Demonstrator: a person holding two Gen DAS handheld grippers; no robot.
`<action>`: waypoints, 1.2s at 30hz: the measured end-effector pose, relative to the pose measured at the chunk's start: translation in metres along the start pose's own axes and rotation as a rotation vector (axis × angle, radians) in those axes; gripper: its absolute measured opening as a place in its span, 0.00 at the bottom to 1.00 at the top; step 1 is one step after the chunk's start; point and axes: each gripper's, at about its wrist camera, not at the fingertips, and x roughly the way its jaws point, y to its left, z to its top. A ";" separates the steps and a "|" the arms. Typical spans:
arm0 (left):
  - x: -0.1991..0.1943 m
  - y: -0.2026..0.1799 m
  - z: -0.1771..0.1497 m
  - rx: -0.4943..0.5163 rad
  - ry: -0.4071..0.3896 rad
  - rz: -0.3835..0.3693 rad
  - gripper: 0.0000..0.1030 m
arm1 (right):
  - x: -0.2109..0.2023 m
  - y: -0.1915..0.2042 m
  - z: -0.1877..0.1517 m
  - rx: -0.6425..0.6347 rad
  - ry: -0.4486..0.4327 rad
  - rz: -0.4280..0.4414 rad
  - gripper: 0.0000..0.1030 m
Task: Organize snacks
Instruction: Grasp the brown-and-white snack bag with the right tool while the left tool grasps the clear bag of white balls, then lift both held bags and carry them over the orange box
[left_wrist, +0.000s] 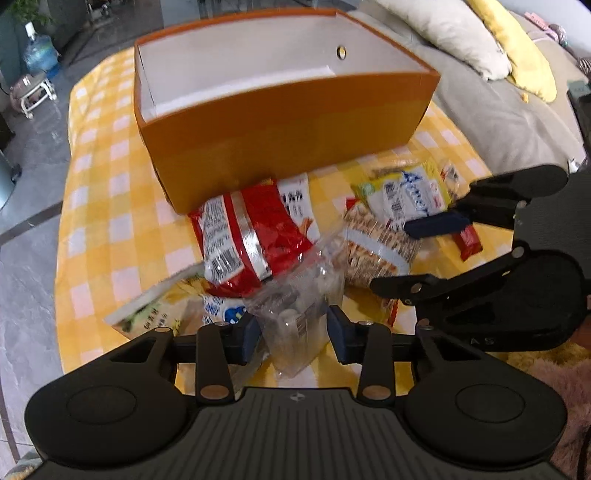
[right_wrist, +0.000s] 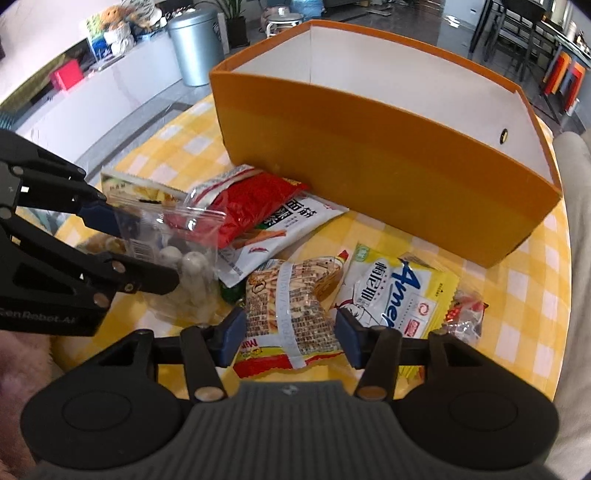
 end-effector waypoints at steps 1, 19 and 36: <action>0.002 0.000 -0.001 0.001 0.002 -0.003 0.43 | 0.001 0.001 0.000 -0.006 0.001 -0.001 0.54; 0.008 -0.015 0.002 -0.033 -0.003 -0.077 0.18 | 0.011 0.000 0.000 0.001 0.025 0.007 0.37; -0.058 -0.017 0.000 -0.096 -0.103 0.006 0.18 | -0.065 0.005 -0.012 0.121 -0.087 0.011 0.34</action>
